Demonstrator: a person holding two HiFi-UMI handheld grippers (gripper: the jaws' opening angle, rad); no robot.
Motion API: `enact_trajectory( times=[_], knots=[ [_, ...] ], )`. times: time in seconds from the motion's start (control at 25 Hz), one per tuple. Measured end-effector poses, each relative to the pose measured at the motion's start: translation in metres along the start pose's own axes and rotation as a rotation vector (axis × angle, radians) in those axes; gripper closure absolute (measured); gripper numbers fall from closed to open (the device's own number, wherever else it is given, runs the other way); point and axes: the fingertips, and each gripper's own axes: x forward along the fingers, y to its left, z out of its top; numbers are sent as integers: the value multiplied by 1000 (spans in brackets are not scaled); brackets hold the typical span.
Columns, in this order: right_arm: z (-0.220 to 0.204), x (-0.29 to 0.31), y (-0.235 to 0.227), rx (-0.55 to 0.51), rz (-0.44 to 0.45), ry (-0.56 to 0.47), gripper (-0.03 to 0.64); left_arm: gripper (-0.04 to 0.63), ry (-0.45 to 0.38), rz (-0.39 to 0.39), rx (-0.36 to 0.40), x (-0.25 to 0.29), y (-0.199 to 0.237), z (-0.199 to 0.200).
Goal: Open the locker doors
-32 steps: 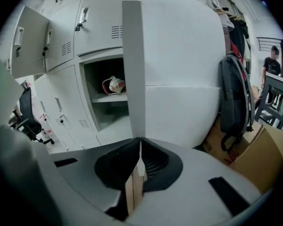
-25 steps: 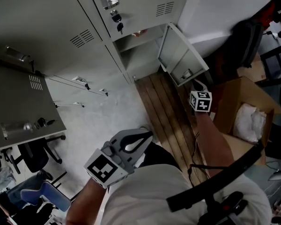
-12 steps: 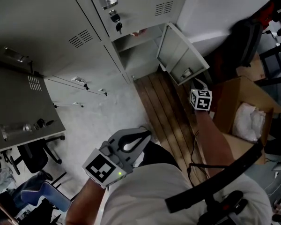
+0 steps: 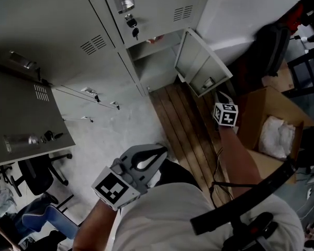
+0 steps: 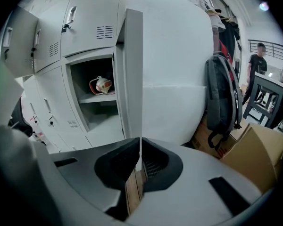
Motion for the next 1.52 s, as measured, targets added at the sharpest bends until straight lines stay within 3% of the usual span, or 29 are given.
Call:
enact_trajectory(
  times=[0.24, 0.44, 0.72, 0.96, 1.08, 1.12, 1.52],
  knots=[
    [11, -39, 20, -27, 43, -24, 598, 584, -11, -17, 30, -8, -8, 10],
    [49, -84, 55, -36, 112, -93, 598, 584, -19, -30, 63, -19, -20, 22],
    [157, -142, 131, -71, 292, -274, 597, 584, -46, -22, 108, -43, -33, 40],
    [258, -185, 198, -136, 439, -435, 593, 584, -70, -5, 81, -70, -35, 49],
    [299, -197, 234, -189, 505, -491, 523, 584, -99, 11, 97, -80, -35, 60],
    [310, -200, 244, -206, 518, -504, 497, 584, -110, 17, 98, -84, -35, 64],
    [403, -189, 308, -272, 552, -603, 482, 584, -129, 101, 104, -111, -28, 70]
  ],
)
